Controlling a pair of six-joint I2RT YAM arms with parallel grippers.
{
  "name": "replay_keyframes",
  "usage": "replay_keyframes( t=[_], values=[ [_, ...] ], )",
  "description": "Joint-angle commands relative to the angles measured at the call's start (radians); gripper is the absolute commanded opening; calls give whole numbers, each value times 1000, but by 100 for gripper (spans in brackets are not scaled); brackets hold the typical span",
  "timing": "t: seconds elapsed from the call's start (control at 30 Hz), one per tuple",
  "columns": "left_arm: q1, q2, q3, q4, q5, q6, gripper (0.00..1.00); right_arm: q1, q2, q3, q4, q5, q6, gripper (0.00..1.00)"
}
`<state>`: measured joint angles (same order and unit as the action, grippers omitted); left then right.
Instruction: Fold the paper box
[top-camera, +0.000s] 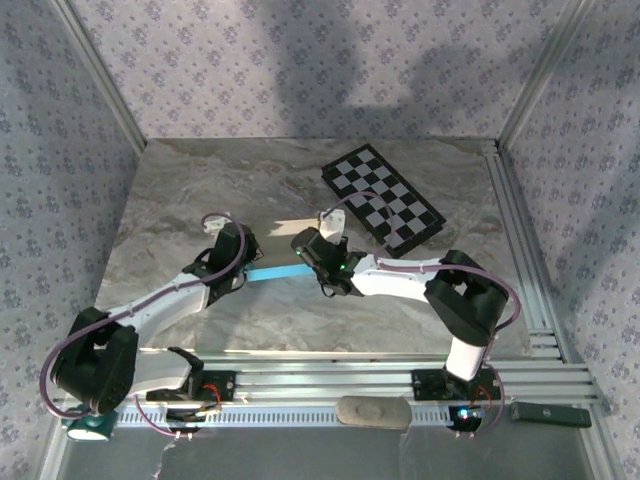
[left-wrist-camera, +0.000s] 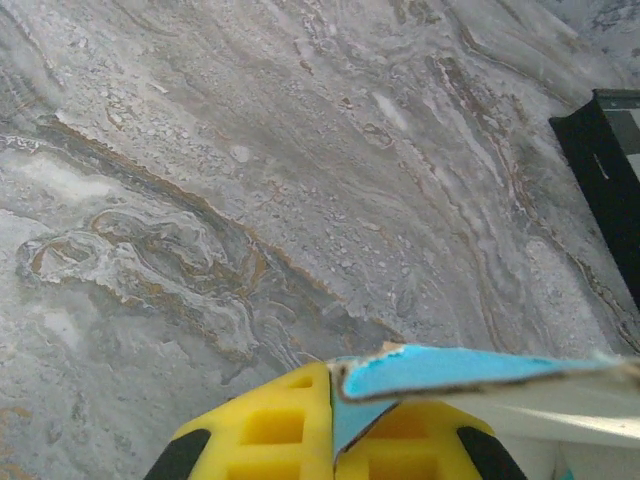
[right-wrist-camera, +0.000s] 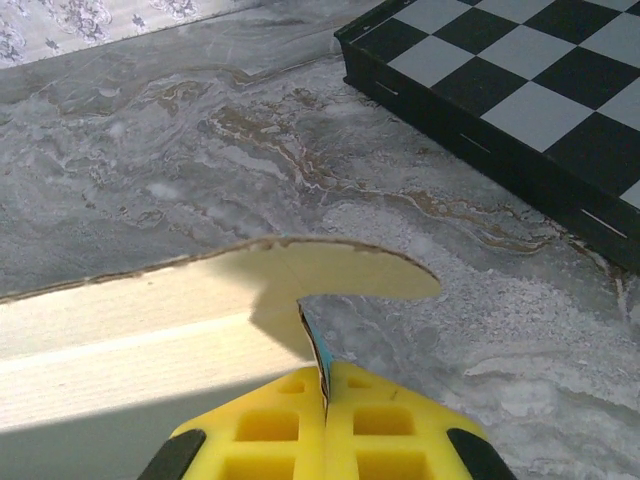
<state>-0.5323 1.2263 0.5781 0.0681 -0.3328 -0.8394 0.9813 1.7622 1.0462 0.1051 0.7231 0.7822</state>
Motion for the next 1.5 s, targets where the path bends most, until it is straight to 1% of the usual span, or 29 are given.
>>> replay_keyframes(
  t=[0.0,0.07,0.33,0.5,0.67,0.83,0.9,0.97,1.03,1.1,1.2,1.3,1.47],
  values=[
    [-27,-50,-21,137,-20,-18,0,23,-12,-44,-29,25,29,0],
    [-40,-61,-39,155,-33,-3,0,29,-13,-56,-14,31,19,0],
    [-72,-91,-151,315,-43,49,0,48,-30,-99,2,45,12,0],
    [-96,-113,-193,354,-66,66,0,64,-61,-114,-9,52,4,0],
    [-119,-147,-237,390,-76,75,0,79,-55,-135,-4,70,12,0],
    [-135,-198,-269,368,-84,72,0,102,-69,-156,-11,105,30,6],
    [-139,-229,-273,344,-72,71,7,113,-77,-154,-24,109,31,9],
    [-144,-261,-271,301,-64,65,16,126,-83,-147,-50,121,40,14],
    [-149,-293,-270,246,-62,48,24,136,-87,-137,-103,140,75,23],
    [-151,-324,-280,202,-58,24,26,146,-90,-139,-140,157,104,29],
    [-154,-366,-321,193,-49,-4,28,161,-96,-154,-154,167,121,37],
    [-156,-410,-350,166,-41,-21,31,177,-110,-167,-157,164,127,38],
    [-161,-482,-374,151,-32,-23,29,194,-126,-170,-161,163,126,37]
  ],
)
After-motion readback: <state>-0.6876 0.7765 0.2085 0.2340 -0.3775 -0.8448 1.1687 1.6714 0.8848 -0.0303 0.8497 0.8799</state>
